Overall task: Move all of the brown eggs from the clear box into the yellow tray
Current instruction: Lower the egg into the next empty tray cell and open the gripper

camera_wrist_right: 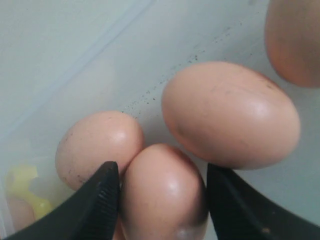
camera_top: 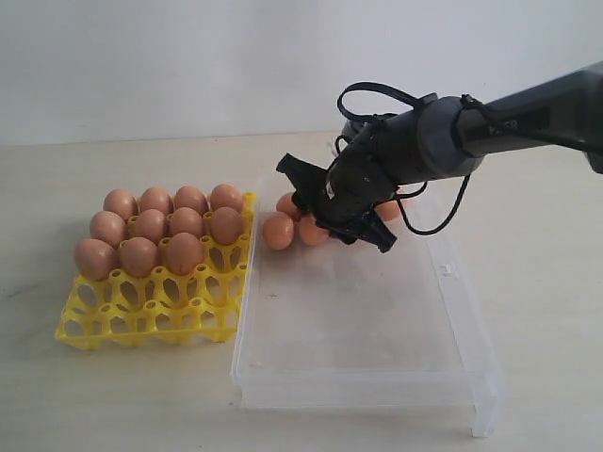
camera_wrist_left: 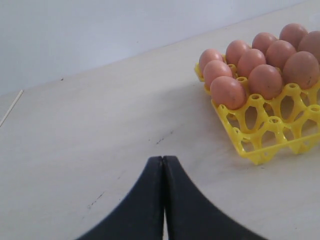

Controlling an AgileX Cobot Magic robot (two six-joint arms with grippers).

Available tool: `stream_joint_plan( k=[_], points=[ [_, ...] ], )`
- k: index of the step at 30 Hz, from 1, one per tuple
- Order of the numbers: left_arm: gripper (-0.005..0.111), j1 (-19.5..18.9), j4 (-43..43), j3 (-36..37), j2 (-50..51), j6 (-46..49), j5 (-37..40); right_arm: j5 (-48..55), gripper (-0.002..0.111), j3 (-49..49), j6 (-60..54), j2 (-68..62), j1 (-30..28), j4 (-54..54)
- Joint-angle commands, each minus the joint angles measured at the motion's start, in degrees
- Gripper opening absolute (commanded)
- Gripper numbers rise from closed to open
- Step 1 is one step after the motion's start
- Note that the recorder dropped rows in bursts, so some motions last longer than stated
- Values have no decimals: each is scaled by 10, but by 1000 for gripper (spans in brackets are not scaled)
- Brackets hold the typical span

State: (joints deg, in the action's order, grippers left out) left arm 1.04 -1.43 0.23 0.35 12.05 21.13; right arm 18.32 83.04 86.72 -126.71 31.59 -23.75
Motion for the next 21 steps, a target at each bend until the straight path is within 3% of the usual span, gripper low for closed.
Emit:
stream_joint_plan(
  k=[1, 6, 10, 13, 21],
  points=[
    [0, 1, 0, -2, -3, -2, -4, 9, 0, 4, -115, 11, -2, 13],
    [0, 1, 0, -2, -3, -2, -4, -5, 0, 2, -477, 85, 24, 56],
    [0, 1, 0, -2, -3, -2, -4, -95, 0, -18, -781, 128, 66, 204],
    [0, 1, 0, -2, -3, -2, -4, -144, 0, -37, -852, 126, 89, 268],
    [0, 1, 0, -2, -3, -2, -4, -309, 0, -106, -850, 98, 117, 269]
  ],
)
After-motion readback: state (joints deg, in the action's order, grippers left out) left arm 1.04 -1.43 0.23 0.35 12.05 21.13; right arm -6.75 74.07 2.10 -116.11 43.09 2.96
